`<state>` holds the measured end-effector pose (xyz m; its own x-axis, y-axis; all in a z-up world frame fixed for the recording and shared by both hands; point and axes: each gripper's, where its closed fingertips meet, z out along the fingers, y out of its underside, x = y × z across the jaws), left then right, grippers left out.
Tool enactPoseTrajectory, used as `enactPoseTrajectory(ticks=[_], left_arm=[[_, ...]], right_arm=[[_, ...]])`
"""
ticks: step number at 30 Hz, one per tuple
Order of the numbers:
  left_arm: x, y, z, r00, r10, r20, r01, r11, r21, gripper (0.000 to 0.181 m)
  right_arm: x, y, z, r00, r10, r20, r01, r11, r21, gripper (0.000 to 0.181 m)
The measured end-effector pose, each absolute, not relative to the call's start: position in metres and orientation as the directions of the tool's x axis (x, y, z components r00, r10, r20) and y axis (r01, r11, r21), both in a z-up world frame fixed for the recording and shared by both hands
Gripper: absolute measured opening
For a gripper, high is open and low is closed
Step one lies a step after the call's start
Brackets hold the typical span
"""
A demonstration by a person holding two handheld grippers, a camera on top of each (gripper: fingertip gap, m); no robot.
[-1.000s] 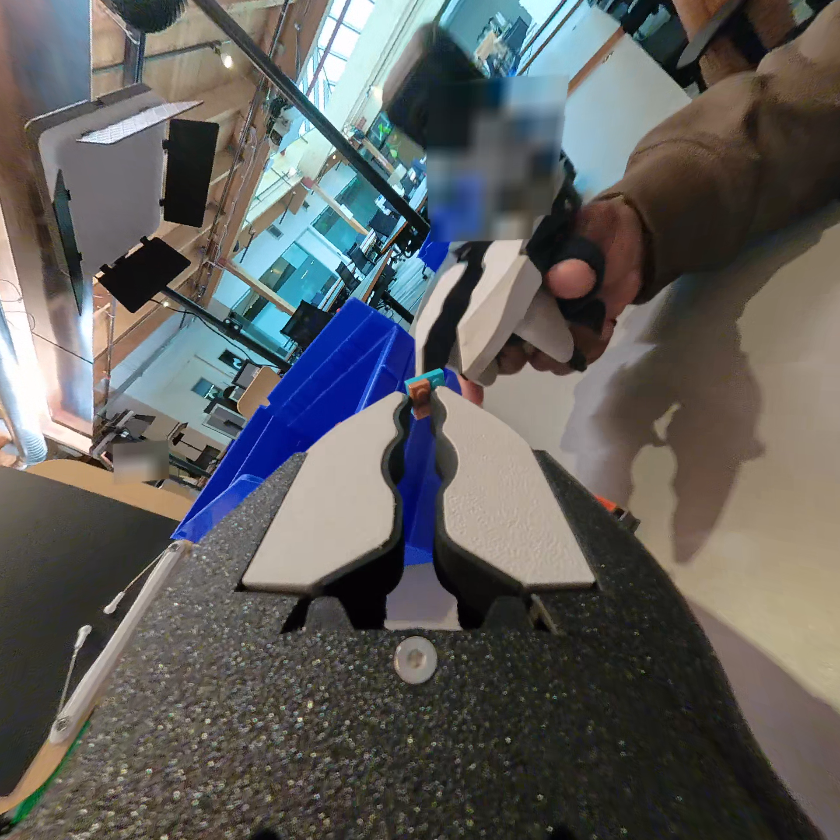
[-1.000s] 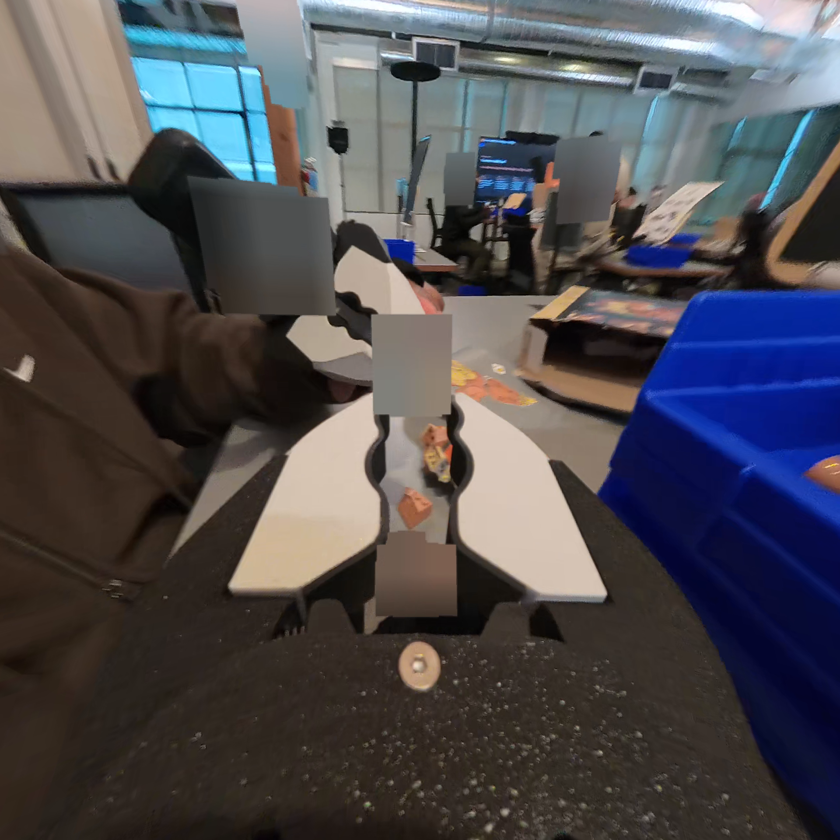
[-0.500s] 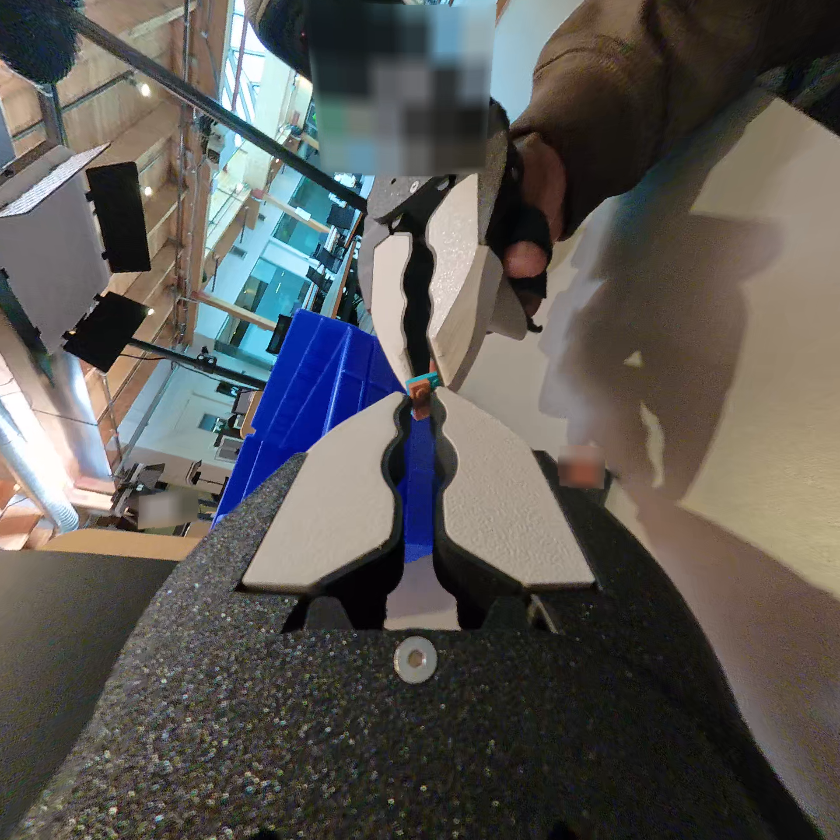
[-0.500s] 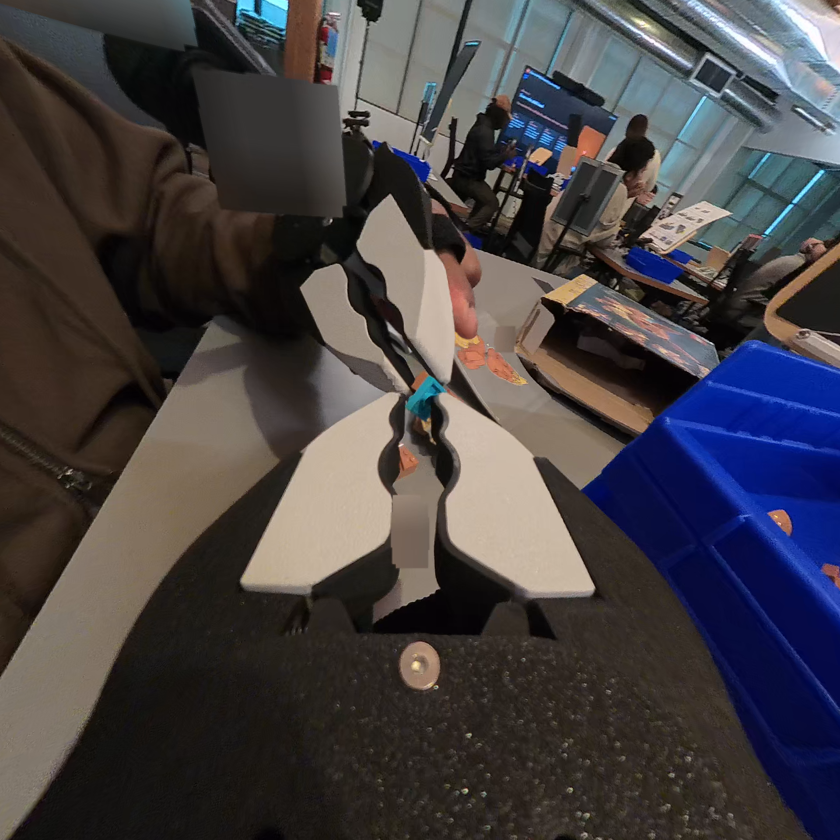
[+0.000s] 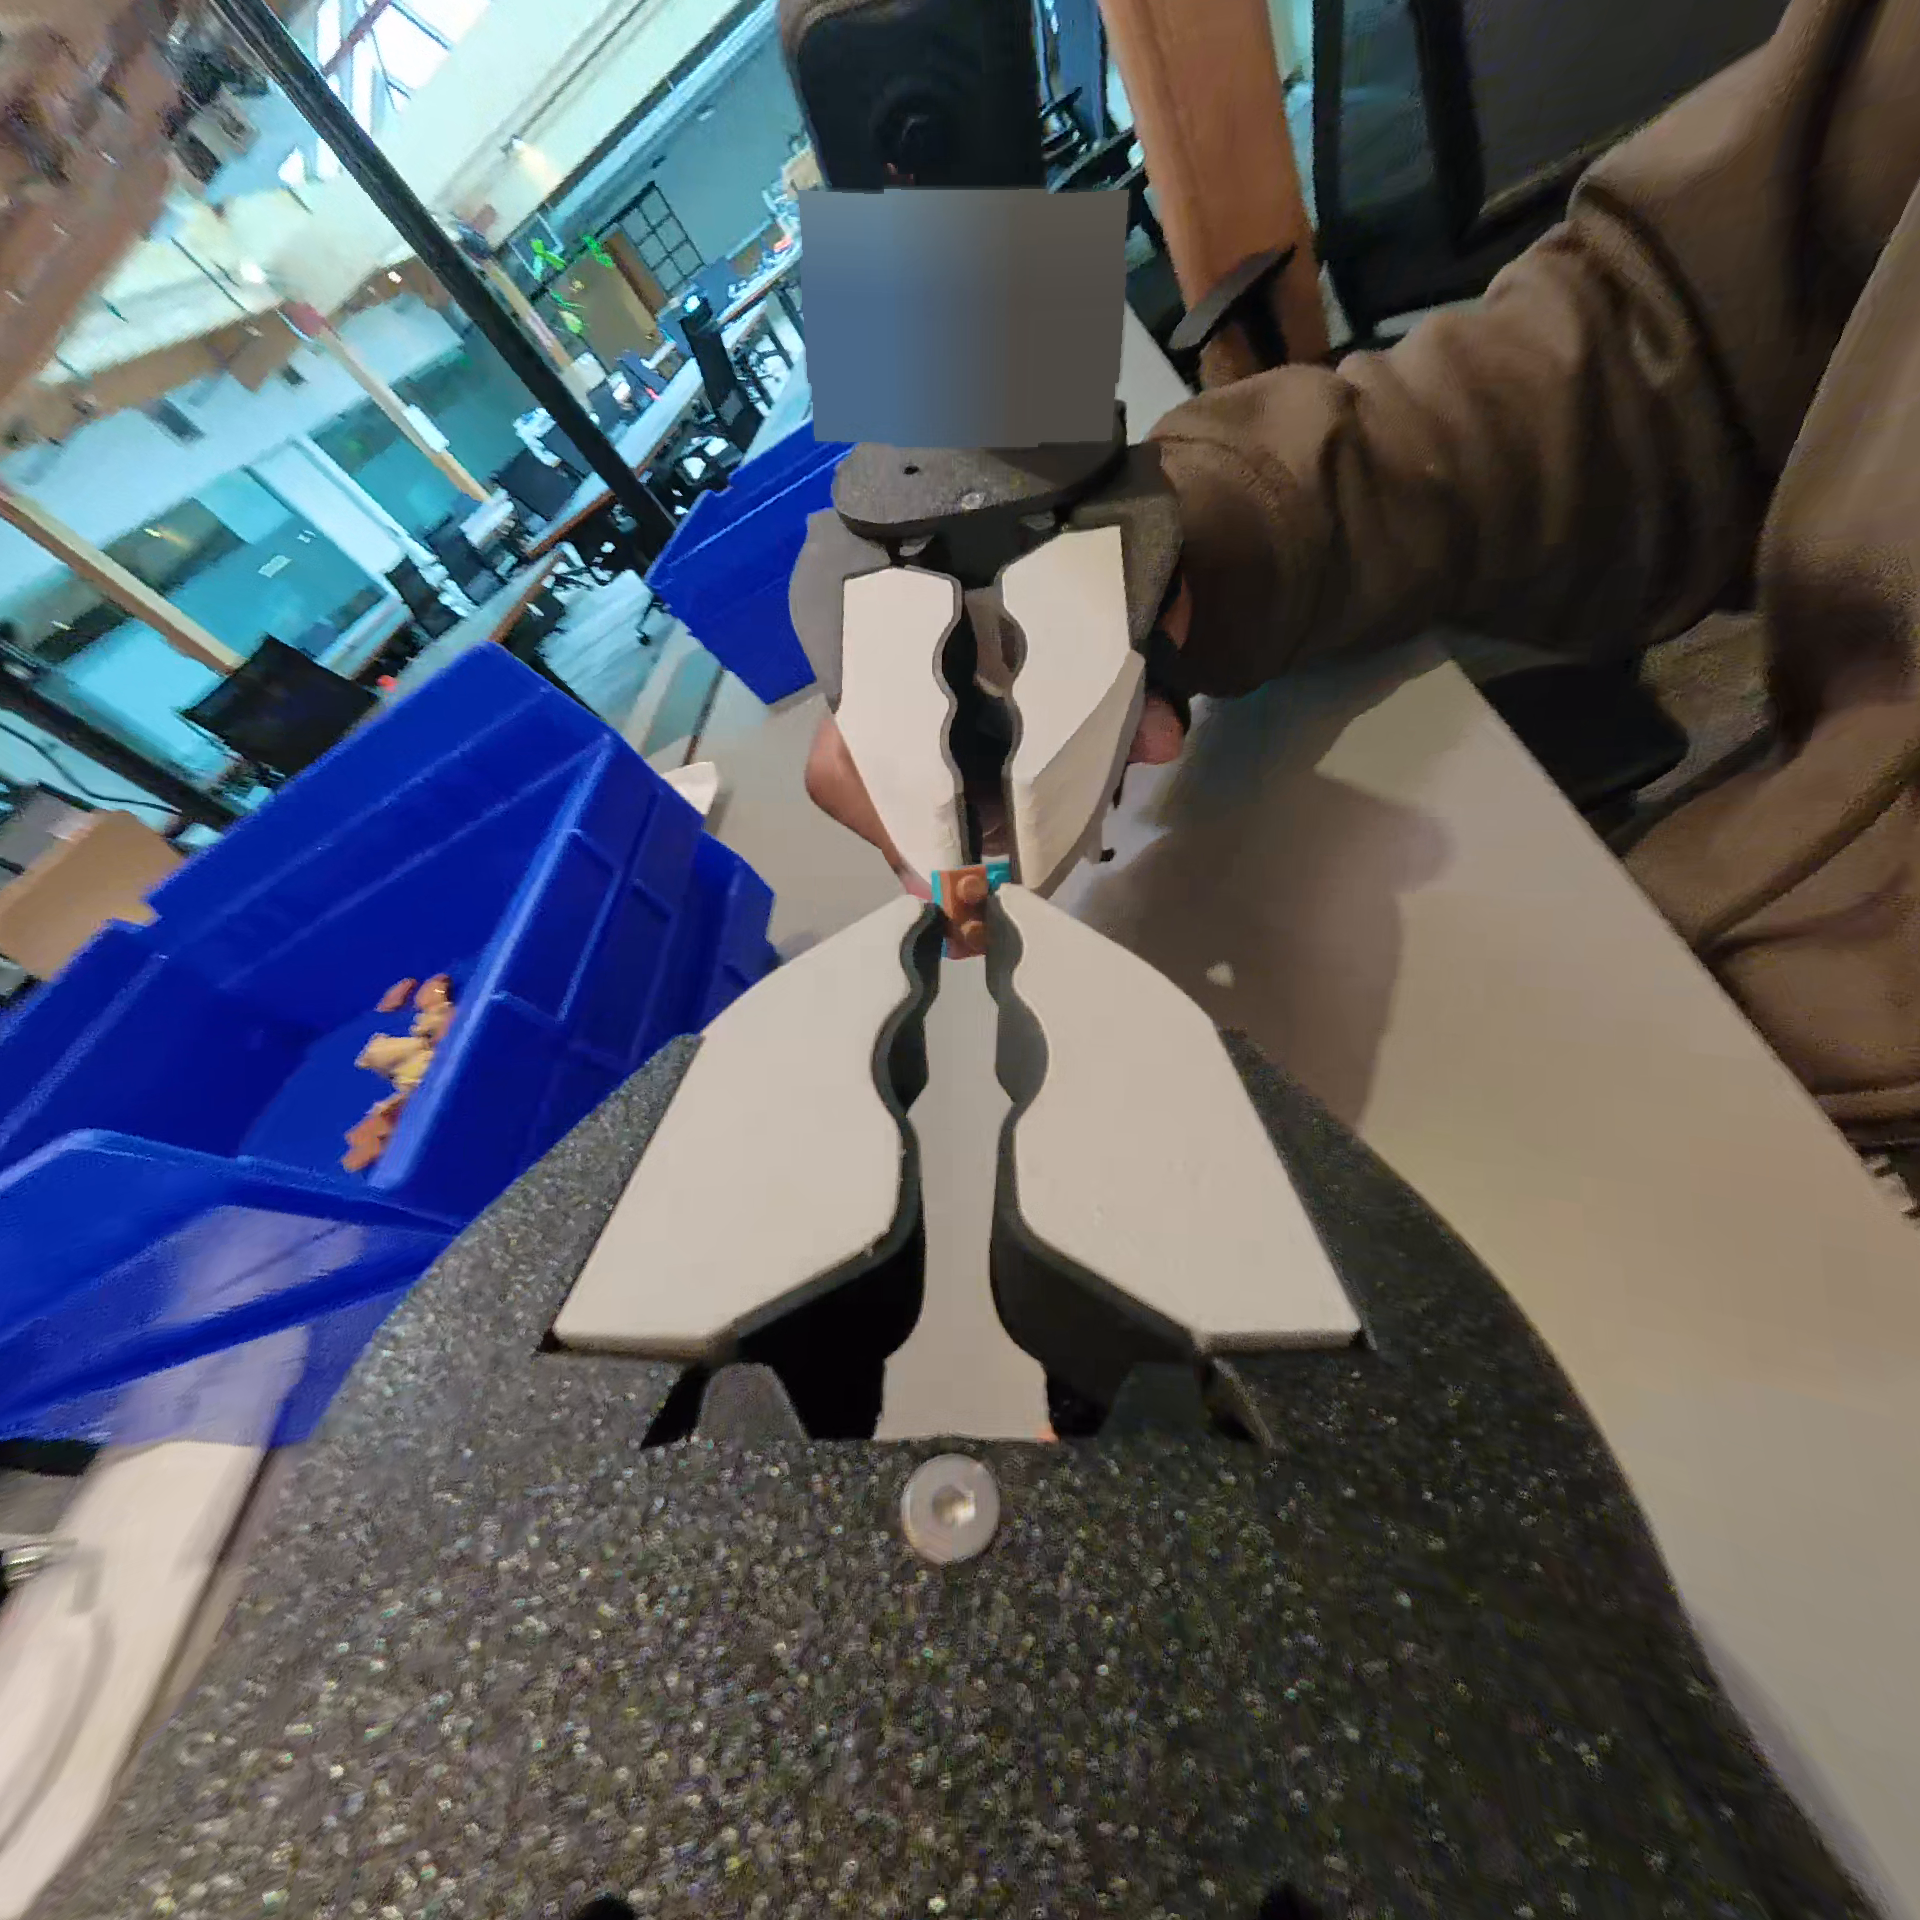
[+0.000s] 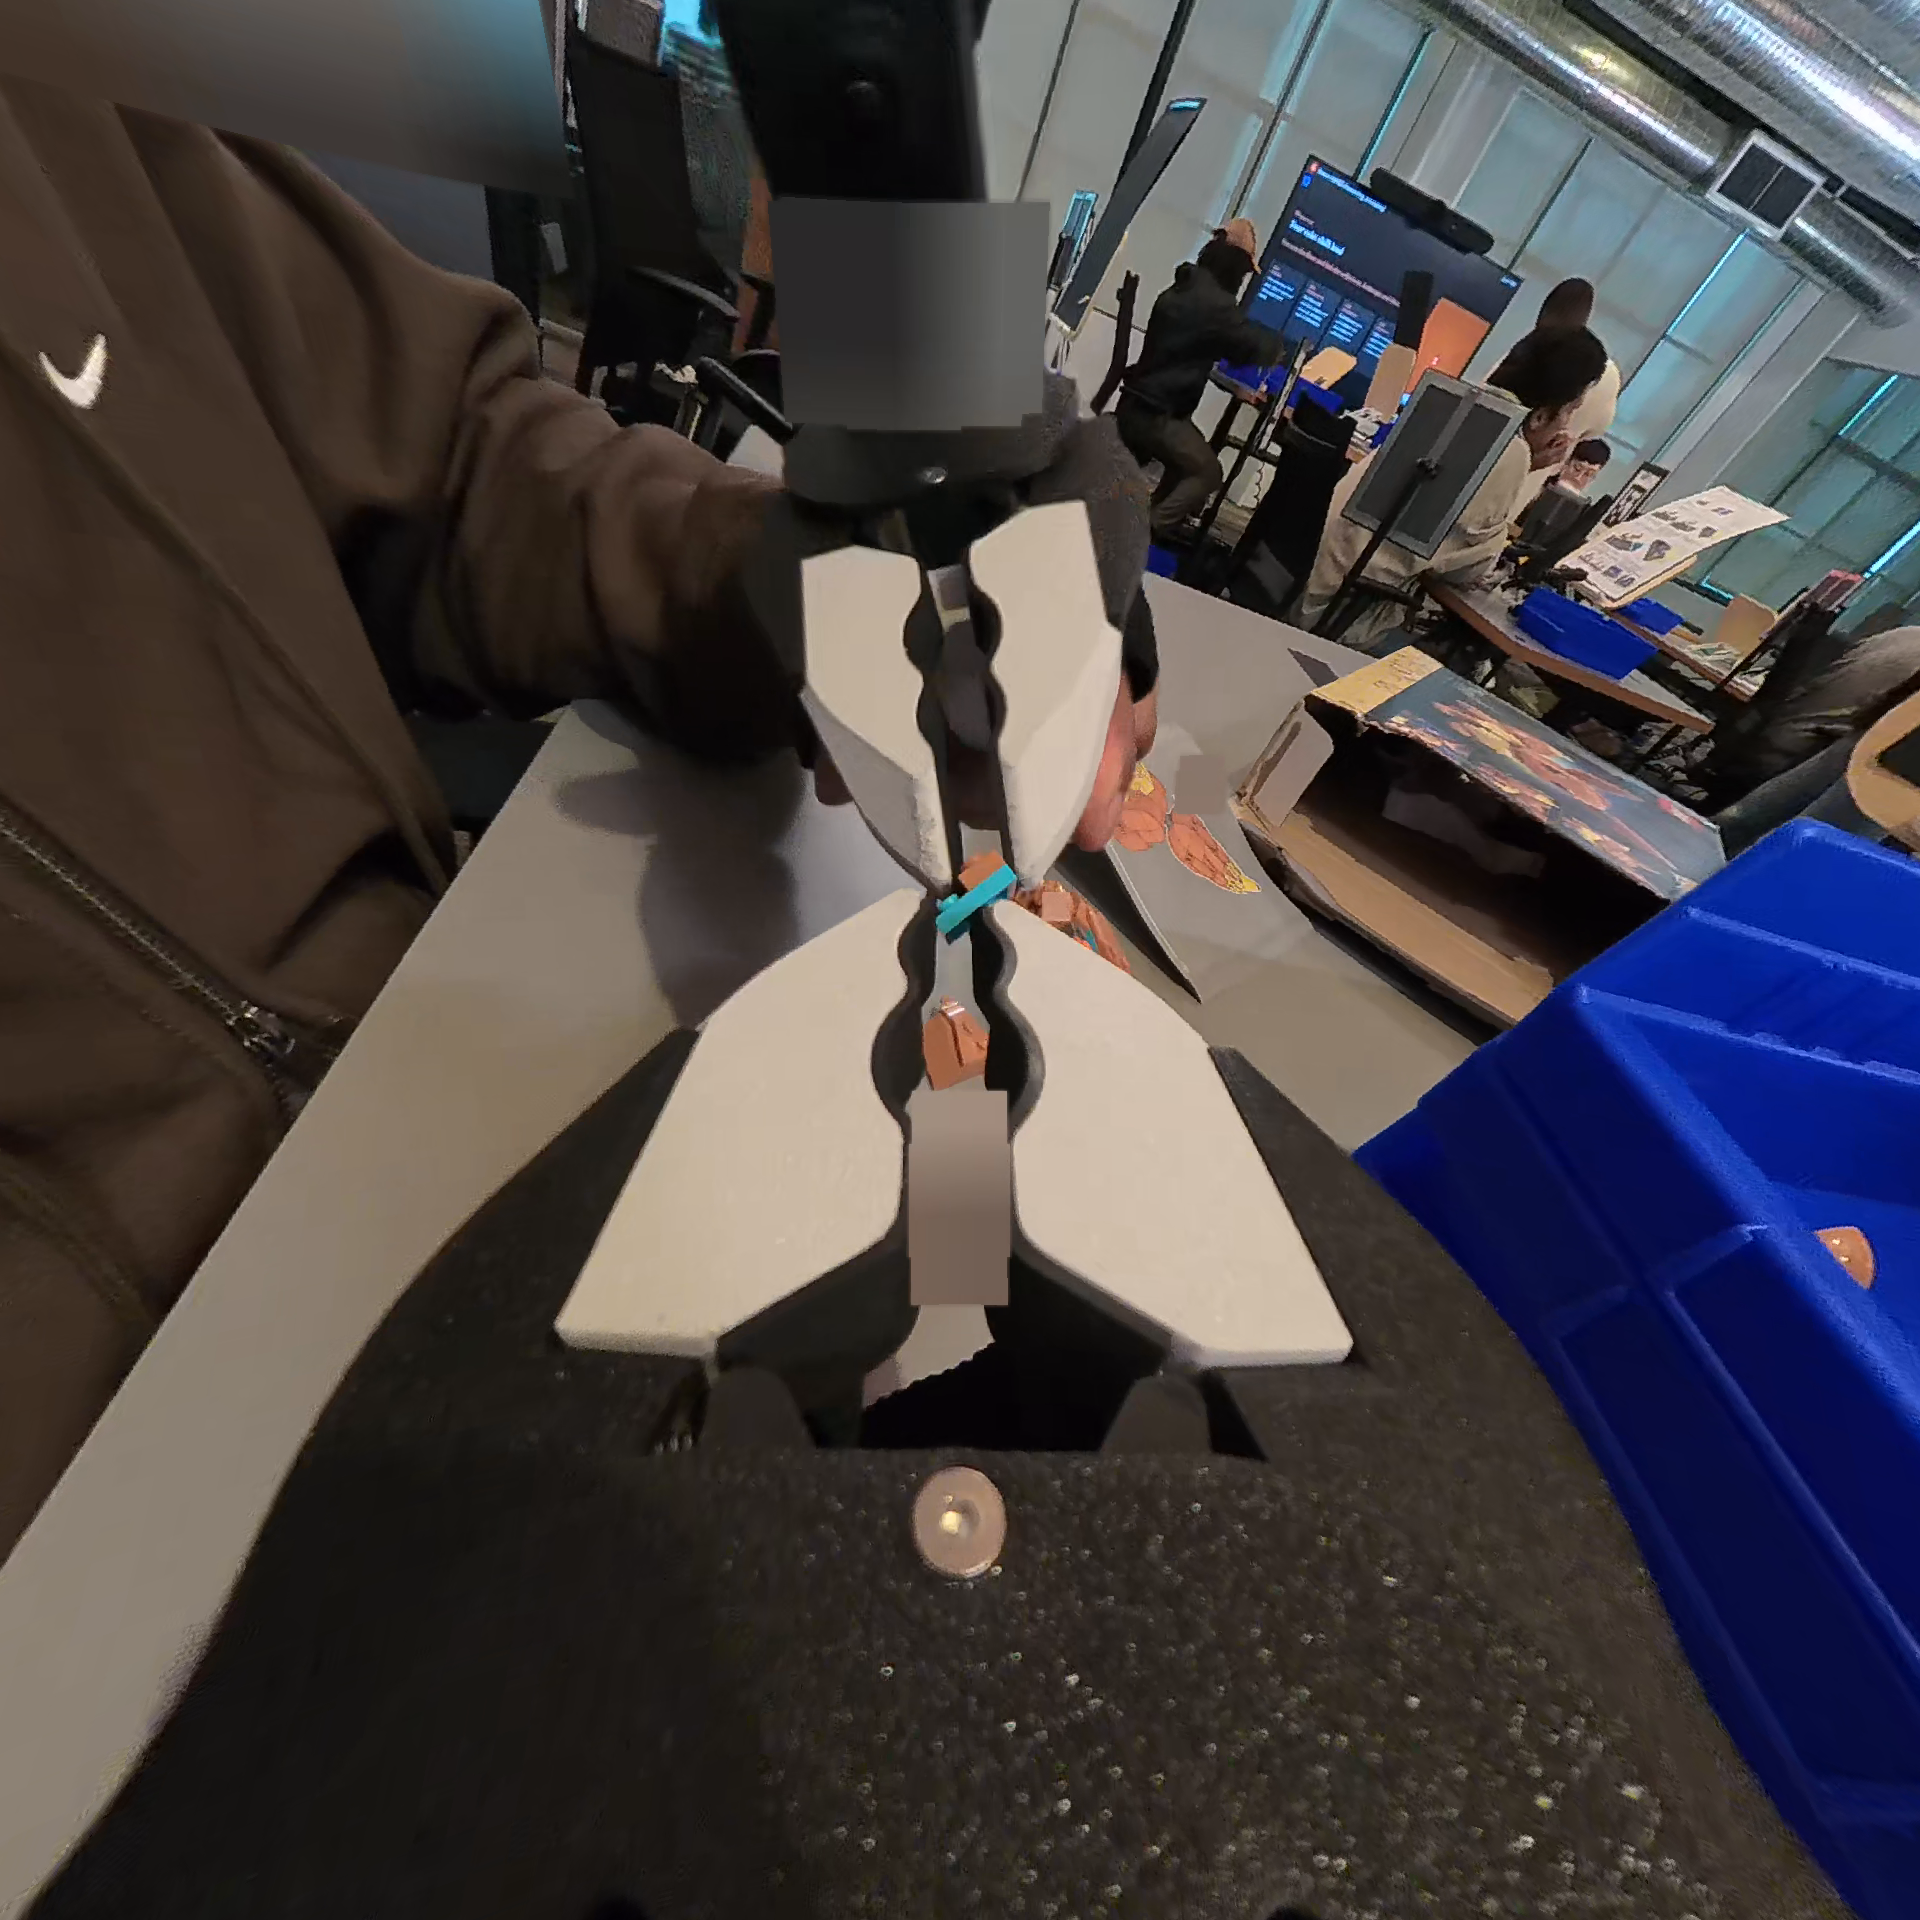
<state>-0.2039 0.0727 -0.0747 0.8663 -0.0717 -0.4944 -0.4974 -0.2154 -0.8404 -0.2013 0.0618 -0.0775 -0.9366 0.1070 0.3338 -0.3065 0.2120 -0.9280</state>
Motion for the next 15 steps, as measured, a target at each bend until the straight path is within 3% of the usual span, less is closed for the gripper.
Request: enactPoseTrajectory(ticks=[10,12,15], left_arm=[[-0.206,0.07,-0.059,0.978,-0.107,-0.181,-0.19,-0.083,-0.978,0.007],[-0.211,0.068,-0.051,0.99,-0.096,-0.107,-0.11,-0.021,-0.994,0.0],[-0.221,0.065,-0.043,0.997,-0.066,0.025,0.028,0.035,-0.999,0.012]], right_arm=[[-0.204,0.062,-0.065,-0.947,0.151,0.284,-0.267,0.123,-0.956,0.006],[-0.211,0.064,-0.061,-0.946,0.197,0.259,-0.244,0.1,-0.965,0.005],[-0.218,0.069,-0.048,-0.95,0.256,0.176,-0.179,0.013,-0.984,0.005]])
